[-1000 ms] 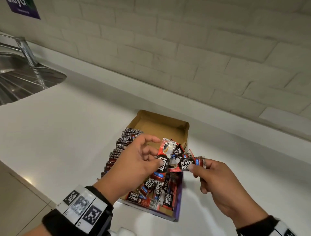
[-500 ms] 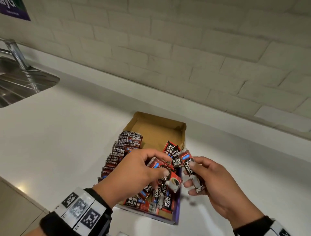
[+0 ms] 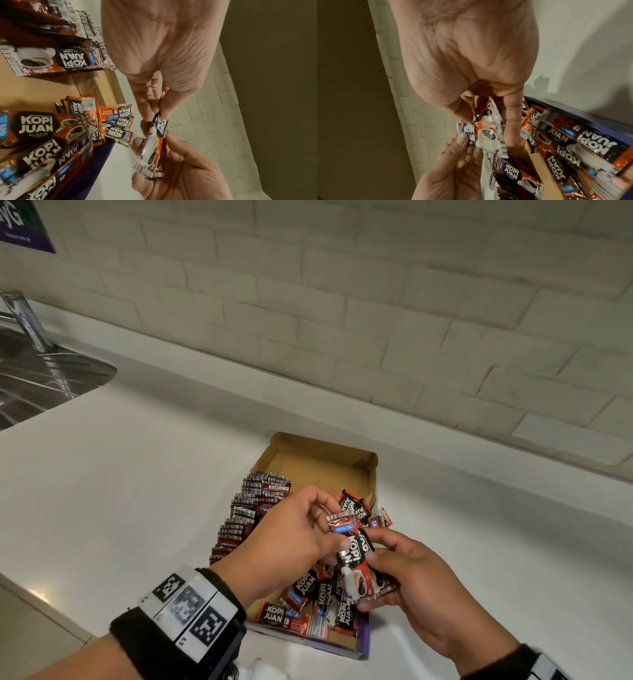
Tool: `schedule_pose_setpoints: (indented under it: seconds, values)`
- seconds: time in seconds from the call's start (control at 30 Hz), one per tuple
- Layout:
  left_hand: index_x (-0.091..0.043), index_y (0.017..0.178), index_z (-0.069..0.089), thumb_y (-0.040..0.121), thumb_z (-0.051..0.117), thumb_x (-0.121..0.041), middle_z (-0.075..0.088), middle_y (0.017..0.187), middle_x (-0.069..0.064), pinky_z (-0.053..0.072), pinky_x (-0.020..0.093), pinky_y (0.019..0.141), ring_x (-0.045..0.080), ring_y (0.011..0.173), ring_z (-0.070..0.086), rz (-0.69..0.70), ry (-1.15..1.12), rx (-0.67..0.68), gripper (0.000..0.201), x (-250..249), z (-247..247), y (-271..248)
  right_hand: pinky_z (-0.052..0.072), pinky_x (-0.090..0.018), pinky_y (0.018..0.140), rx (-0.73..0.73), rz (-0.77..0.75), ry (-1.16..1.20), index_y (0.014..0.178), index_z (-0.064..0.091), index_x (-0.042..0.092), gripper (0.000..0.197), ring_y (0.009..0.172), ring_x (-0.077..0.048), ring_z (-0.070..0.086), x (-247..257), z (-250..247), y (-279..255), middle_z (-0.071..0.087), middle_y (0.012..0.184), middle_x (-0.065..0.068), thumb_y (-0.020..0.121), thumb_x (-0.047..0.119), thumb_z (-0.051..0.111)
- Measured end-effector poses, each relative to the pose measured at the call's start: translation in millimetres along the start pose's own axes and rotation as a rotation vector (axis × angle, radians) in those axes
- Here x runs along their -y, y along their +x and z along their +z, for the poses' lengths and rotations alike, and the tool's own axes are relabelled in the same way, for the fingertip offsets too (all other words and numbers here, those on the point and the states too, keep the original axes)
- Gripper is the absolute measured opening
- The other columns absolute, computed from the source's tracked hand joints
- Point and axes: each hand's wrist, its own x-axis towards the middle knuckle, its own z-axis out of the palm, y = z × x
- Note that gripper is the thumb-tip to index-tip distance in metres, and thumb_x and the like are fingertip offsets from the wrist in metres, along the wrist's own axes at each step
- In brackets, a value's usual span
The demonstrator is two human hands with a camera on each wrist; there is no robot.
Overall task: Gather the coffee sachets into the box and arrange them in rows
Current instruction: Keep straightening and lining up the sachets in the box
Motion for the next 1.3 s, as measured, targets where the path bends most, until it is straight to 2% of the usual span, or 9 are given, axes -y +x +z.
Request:
schedule_pose_setpoints:
  seconds: [0.13, 0.3, 0.47, 0.63, 0.8, 0.93, 1.07, 1.17, 1.3]
  values:
    - [-0.012, 0.101, 0.057, 0.078, 0.082, 0.001, 0.055, 0.074, 0.004, 0.060, 0.037, 0.063, 0.018, 0.061, 0.059, 0.000, 0.052, 0.027, 0.037, 0.6, 5.6, 2.3, 0.056, -0.034, 0.059, 0.082, -0.042, 0.030, 0.121, 0.067, 0.012, 0.031, 0.074, -0.026, 0.072, -2.9, 6.5, -4.1, 0.076, 0.095, -0.017, 0.092, 0.000, 0.068]
    - [-0.012, 0.101, 0.058, 0.088, 0.075, -0.010, 0.060, 0.075, 0.007, 0.062, 0.039, 0.063, 0.021, 0.061, 0.064, -0.065, 0.108, -0.027, 0.022, -1.0, -2.1, 3.6, 0.052, -0.033, 0.060, 0.042, -0.051, 0.018, 0.123, 0.059, 0.008, 0.032, 0.063, -0.021, 0.064, -6.2, -2.4, -3.1, 0.075, 0.089, -0.021, 0.098, -0.011, 0.052]
    - [-0.014, 0.091, 0.067, 0.096, 0.063, -0.012, 0.071, 0.085, 0.002, 0.054, 0.019, 0.055, 0.000, 0.060, 0.064, -0.155, 0.556, -0.072, 0.007, 13.7, -5.5, 9.4, 0.048, -0.035, 0.052, -0.014, -0.012, 0.017, 0.119, 0.064, 0.007, 0.030, 0.054, -0.024, 0.054, -11.7, -21.7, -9.1, 0.067, 0.081, -0.014, 0.103, -0.006, 0.043]
    - [-0.005, 0.090, 0.062, 0.090, 0.062, -0.015, 0.062, 0.073, 0.002, 0.059, 0.040, 0.085, 0.021, 0.079, 0.067, -0.303, 1.017, 0.068, 0.010, 38.3, 10.2, 14.2, 0.040, -0.033, 0.050, -0.053, 0.000, 0.057, 0.121, 0.070, 0.013, 0.038, 0.051, -0.022, 0.043, -20.2, -33.5, -13.5, 0.062, 0.080, -0.013, 0.102, -0.005, 0.042]
    - [-0.010, 0.103, 0.060, 0.090, 0.058, -0.006, 0.057, 0.079, 0.000, 0.035, 0.029, 0.078, 0.019, 0.081, 0.054, -0.318, 1.175, 0.094, 0.014, 36.9, 27.1, 6.8, 0.039, -0.034, 0.053, -0.047, 0.023, 0.133, 0.119, 0.070, 0.010, 0.033, 0.050, -0.024, 0.044, -22.4, -39.0, -19.0, 0.063, 0.081, -0.017, 0.100, -0.003, 0.046]
    - [-0.011, 0.093, 0.056, 0.089, 0.061, -0.006, 0.059, 0.077, 0.000, 0.054, 0.027, 0.077, 0.018, 0.078, 0.062, -0.292, 1.131, 0.038, 0.007, 29.2, 26.7, 2.0, 0.040, -0.035, 0.052, -0.046, 0.039, 0.170, 0.118, 0.071, 0.008, 0.029, 0.051, -0.026, 0.045, -21.1, -43.7, -24.2, 0.063, 0.081, -0.018, 0.101, 0.002, 0.048]
    - [-0.018, 0.090, 0.065, 0.092, 0.065, -0.013, 0.063, 0.076, -0.005, 0.042, 0.017, 0.051, 0.008, 0.066, 0.060, -0.187, 1.005, -0.074, 0.005, 17.0, 13.5, -8.5, 0.041, -0.034, 0.051, -0.038, 0.072, 0.234, 0.118, 0.071, 0.006, 0.026, 0.052, -0.026, 0.047, -18.2, -45.0, -26.5, 0.061, 0.082, -0.020, 0.100, 0.011, 0.054]
    - [-0.036, 0.085, 0.072, 0.089, 0.072, -0.020, 0.062, 0.096, -0.015, 0.049, 0.015, 0.066, 0.003, 0.084, 0.062, 0.125, 0.818, -0.166, 0.016, 6.8, 8.2, -24.1, 0.042, -0.033, 0.049, -0.012, 0.101, 0.277, 0.117, 0.071, 0.003, 0.038, 0.051, -0.027, 0.048, -12.9, -38.5, -26.4, 0.061, 0.082, -0.021, 0.087, 0.024, 0.063]
    - [-0.029, 0.084, 0.080, 0.077, 0.084, -0.004, 0.050, 0.087, -0.018, 0.040, 0.004, 0.069, 0.001, 0.082, 0.056, 0.554, 0.585, -0.315, 0.027, -4.1, 5.5, -45.5, 0.048, -0.034, 0.048, 0.132, 0.098, 0.269, 0.121, 0.066, -0.001, 0.048, 0.051, -0.028, 0.053, -1.1, -18.1, -25.0, 0.062, 0.084, -0.023, 0.085, 0.030, 0.064]
